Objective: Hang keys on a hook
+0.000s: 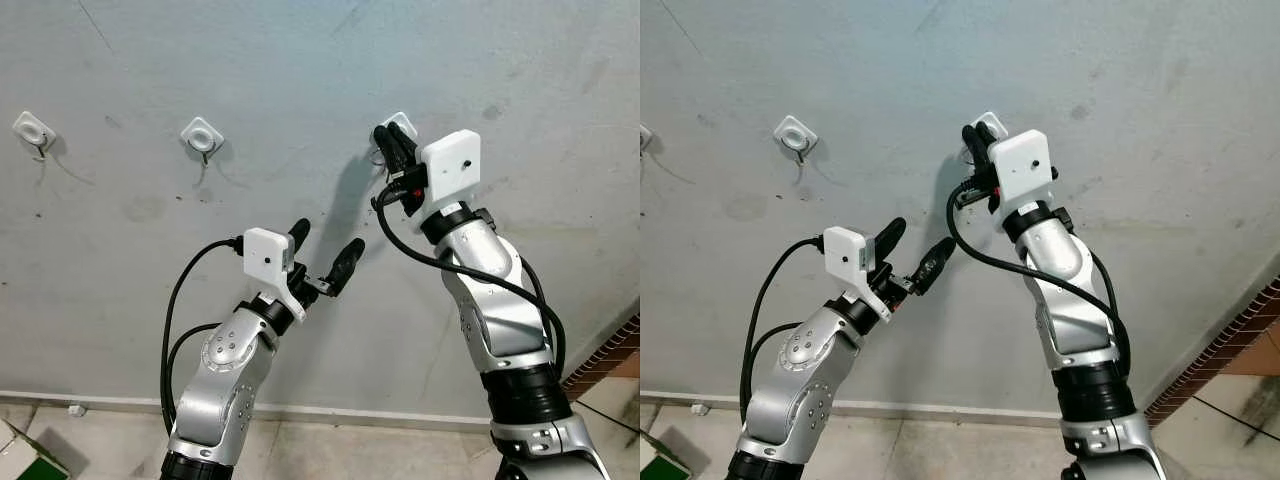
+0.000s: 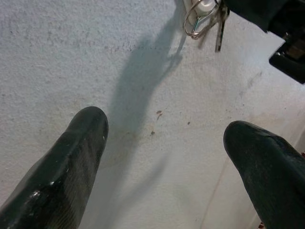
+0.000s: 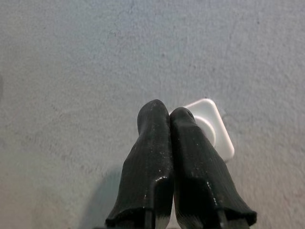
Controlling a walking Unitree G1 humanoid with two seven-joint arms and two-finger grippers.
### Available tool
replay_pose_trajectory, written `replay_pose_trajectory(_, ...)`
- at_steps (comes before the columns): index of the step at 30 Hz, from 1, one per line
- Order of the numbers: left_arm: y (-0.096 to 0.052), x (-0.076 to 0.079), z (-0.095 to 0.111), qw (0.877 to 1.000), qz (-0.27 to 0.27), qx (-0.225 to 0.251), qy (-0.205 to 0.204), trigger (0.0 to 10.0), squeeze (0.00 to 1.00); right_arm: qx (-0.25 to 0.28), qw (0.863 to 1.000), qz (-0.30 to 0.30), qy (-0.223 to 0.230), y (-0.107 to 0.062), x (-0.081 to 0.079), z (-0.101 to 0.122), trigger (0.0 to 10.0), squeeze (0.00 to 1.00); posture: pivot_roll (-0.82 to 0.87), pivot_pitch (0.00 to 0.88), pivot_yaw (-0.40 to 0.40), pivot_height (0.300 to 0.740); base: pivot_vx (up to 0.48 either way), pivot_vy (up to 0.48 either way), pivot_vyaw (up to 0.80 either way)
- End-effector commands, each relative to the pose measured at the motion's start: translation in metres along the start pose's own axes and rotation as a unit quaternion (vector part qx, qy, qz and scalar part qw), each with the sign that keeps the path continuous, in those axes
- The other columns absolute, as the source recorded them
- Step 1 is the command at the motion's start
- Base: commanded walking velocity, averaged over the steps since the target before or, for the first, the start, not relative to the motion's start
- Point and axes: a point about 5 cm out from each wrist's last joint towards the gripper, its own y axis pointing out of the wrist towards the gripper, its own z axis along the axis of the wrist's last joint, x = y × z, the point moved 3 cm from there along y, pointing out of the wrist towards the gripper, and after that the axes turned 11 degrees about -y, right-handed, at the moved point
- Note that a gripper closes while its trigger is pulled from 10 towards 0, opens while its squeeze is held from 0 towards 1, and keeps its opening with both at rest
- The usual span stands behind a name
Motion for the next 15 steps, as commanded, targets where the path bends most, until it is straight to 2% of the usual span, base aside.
replay_pose_trajectory(1, 0.0011, 0.0019, 0.0033, 1.000, -0.007, 0.001, 0.004, 10.0, 0.00, -0.029, 1.000, 0.006, 0.004, -0.0042, -0.0031, -0.0114, 10.0, 0.00, -0.07, 0.000, 0.049, 0.740, 0.000, 0.000, 0.00)
replay_pose_trajectory(15, 0.0013, 0.0010, 0.0028, 1.000, -0.006, 0.000, 0.004, 10.0, 0.00, -0.047, 0.999, 0.017, 0.006, -0.0137, -0.0106, -0.0202, 10.0, 0.00, -0.07, 0.000, 0.050, 0.740, 0.000, 0.000, 0.00)
